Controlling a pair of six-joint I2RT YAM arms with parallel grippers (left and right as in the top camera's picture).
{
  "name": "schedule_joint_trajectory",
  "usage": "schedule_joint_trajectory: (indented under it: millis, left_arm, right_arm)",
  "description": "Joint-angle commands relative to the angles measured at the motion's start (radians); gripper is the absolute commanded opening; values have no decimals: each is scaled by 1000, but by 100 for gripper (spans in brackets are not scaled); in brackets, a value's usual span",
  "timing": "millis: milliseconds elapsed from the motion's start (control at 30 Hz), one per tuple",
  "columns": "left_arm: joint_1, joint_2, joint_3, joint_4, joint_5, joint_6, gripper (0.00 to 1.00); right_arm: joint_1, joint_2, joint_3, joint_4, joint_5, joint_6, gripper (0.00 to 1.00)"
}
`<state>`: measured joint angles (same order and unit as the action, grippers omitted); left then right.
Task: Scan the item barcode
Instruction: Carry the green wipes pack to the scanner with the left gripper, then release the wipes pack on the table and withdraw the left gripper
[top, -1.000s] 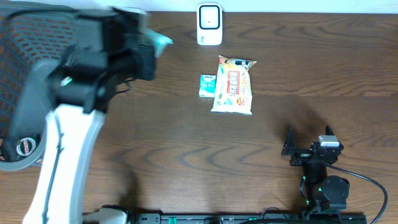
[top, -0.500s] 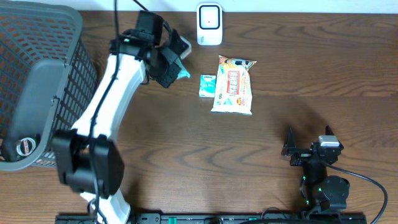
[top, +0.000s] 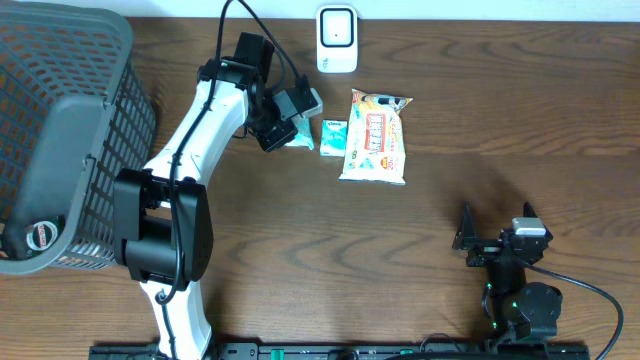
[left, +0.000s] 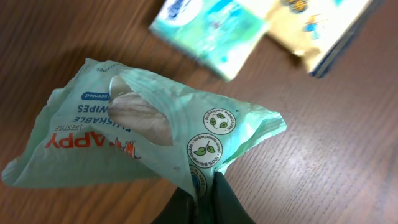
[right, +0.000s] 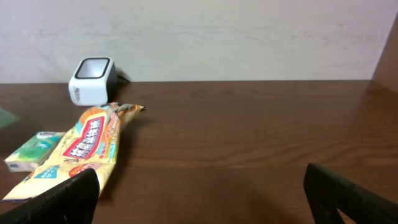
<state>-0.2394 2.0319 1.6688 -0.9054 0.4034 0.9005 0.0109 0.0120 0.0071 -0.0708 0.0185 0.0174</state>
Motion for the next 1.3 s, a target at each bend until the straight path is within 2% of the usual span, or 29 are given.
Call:
schedule_joint_trajectory:
  millis: [0,367,500,533,567,600,900,1100,1200,1267]
  left_arm:
    - [-5,3,10,3,95,116,7]
    - [-11,42,8,25,121,135,8]
    - [-10,66,8,51,122,134,11]
    - [-8,67,8,58,111,134,38]
    - [-6,67,8,68,98,132,93]
    - [-4,66,9,78,91,118,98]
    - [12,-25,55,148,82,-166,98]
    - [49,-228,56,216,82,-286,98]
    - [89,-337,56,212,83,-288,98]
    - [116,-412,56,169,81,-359,98]
  right_arm:
    - [-10,-3,-2,-4,-2,-7,99]
    - [-10,-3,-2,-4,-2,-7,99]
    - [-10,-3,-2,-4,-2,-7,99]
    - [-10,-3,-2,-4,-2,-7,99]
    - [-10,-3,-2,-4,-2,-7,99]
    - [-10,-3,-2,-4,-2,-7,99]
    - [-10,-3,-2,-4,-2,-7,99]
    - [-10,-3,-2,-4,-2,-7,99]
    - [-10,-3,-2,-4,-2,-7,99]
    - [-10,-3,-2,-4,-2,-7,99]
